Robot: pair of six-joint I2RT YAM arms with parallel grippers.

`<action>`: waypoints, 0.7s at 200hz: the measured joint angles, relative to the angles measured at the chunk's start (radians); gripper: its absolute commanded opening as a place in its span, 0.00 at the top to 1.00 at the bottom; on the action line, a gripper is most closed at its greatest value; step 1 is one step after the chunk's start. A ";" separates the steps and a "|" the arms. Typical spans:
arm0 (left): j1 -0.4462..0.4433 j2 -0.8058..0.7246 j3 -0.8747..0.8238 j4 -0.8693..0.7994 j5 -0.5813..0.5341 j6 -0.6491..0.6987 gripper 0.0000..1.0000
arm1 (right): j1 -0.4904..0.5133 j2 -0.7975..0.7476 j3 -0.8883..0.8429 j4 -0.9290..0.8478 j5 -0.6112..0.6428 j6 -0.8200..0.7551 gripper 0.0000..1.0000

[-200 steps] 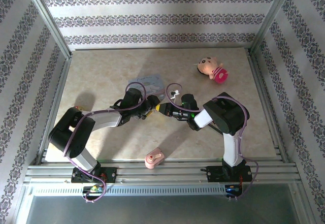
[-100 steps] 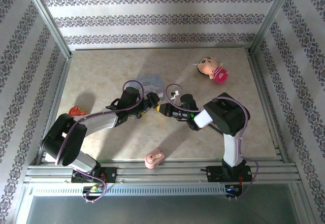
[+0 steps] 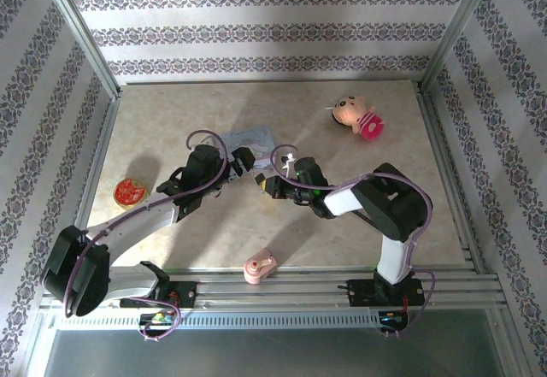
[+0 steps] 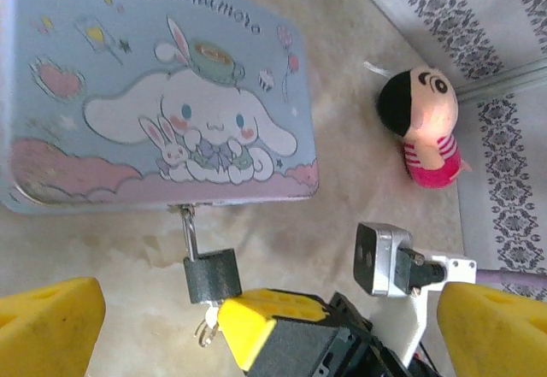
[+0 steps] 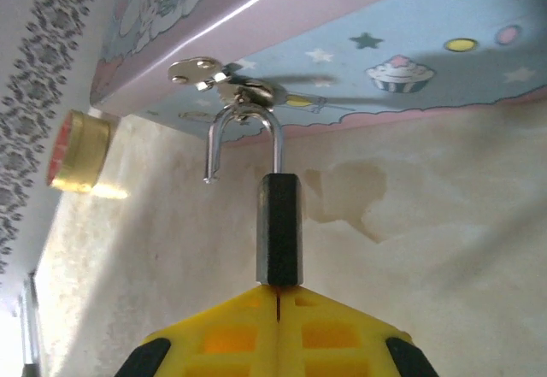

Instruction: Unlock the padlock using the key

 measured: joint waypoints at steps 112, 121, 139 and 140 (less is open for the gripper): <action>0.002 -0.039 -0.037 -0.033 -0.118 0.070 0.01 | 0.044 -0.066 0.101 -0.364 0.142 -0.143 0.72; 0.003 -0.040 -0.037 -0.033 -0.122 0.075 0.01 | 0.044 -0.071 0.104 -0.377 0.145 -0.148 0.70; 0.003 -0.043 -0.037 -0.034 -0.129 0.092 0.01 | 0.044 -0.087 0.109 -0.399 0.153 -0.151 0.65; 0.003 -0.043 -0.037 -0.033 -0.130 0.094 0.01 | 0.044 -0.087 0.110 -0.401 0.154 -0.151 0.64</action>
